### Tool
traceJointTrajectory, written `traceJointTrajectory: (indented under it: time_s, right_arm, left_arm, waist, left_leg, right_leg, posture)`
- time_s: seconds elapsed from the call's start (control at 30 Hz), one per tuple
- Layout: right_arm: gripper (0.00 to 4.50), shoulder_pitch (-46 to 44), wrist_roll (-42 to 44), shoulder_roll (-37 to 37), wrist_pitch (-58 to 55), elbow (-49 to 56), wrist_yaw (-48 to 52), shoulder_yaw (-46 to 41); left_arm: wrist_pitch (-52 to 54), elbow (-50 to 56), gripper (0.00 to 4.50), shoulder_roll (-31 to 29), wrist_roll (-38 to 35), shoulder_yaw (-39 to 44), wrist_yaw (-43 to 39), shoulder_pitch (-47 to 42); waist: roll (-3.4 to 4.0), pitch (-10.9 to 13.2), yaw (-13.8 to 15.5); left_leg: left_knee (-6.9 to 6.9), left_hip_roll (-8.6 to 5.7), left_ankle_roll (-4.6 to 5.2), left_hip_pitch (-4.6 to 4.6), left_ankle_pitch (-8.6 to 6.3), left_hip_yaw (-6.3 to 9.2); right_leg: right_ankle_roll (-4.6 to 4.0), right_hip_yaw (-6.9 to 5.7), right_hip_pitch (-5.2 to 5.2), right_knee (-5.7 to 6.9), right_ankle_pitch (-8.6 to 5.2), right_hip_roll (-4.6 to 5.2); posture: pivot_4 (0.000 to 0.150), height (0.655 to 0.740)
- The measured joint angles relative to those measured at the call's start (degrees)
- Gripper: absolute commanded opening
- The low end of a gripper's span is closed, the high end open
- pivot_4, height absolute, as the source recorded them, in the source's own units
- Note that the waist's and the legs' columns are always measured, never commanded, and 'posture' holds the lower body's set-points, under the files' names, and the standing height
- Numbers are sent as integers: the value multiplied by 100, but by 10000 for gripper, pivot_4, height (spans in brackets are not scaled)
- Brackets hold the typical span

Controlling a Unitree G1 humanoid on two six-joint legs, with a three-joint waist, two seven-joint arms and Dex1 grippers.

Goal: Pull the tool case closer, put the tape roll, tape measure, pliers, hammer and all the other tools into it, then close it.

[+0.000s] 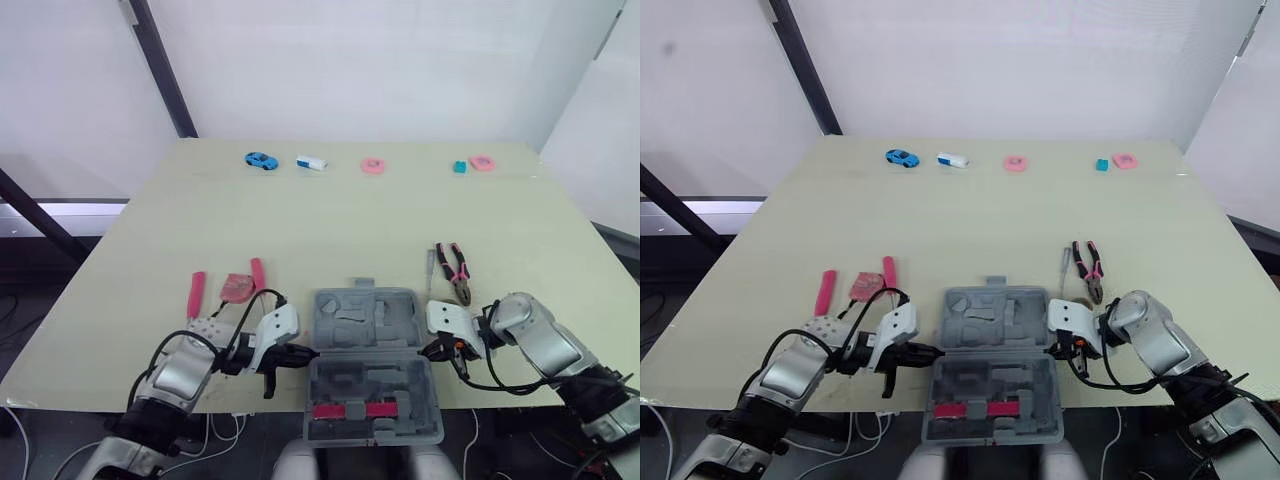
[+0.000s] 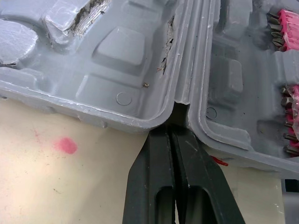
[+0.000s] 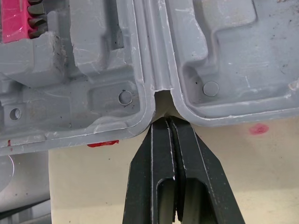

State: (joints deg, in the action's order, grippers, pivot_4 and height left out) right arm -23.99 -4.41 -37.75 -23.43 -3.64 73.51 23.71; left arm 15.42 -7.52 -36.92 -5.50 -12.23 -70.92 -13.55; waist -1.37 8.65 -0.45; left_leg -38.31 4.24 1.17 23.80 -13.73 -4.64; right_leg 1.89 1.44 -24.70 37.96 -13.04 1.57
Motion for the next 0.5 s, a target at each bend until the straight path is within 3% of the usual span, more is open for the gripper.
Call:
traceJointTrajectory:
  time_s: [0.13, 0.3, 0.5]
  right_arm:
    - [160, 318, 177, -321, -36, 199, -101, -263]
    - [160, 920, 700, -626, -344, 693, -409, -1287]
    - [160, 1876, 2601, 501, -516, 2322, -1265, -3361]
  left_arm:
    - [-16, 46, 1054, 9, -262, 241, 219, 271]
    - [30, 351, 1054, 63, -729, 926, 593, 816]
    - [159, 1551, 1054, 872, -1671, 2294, 1886, 1514]
  waist:
    - [0, 1, 2]
    - [-1, 3, -25]
    - [-2, 3, -12]
  left_leg:
    - [0, 0, 0, 4, 0, -1]
    - [2, 2, 0, 5, 0, 2]
    - [3, 2, -1, 5, -1, 15]
  right_leg:
    - [0, -1, -2, -1, 0, 4]
    - [1, -2, -5, 0, 1, 3]
    - [17, -8, 3, -3, 4, 7]
  posture:
    - [1500, 7400]
    - [1500, 7400]
    - [1500, 7400]
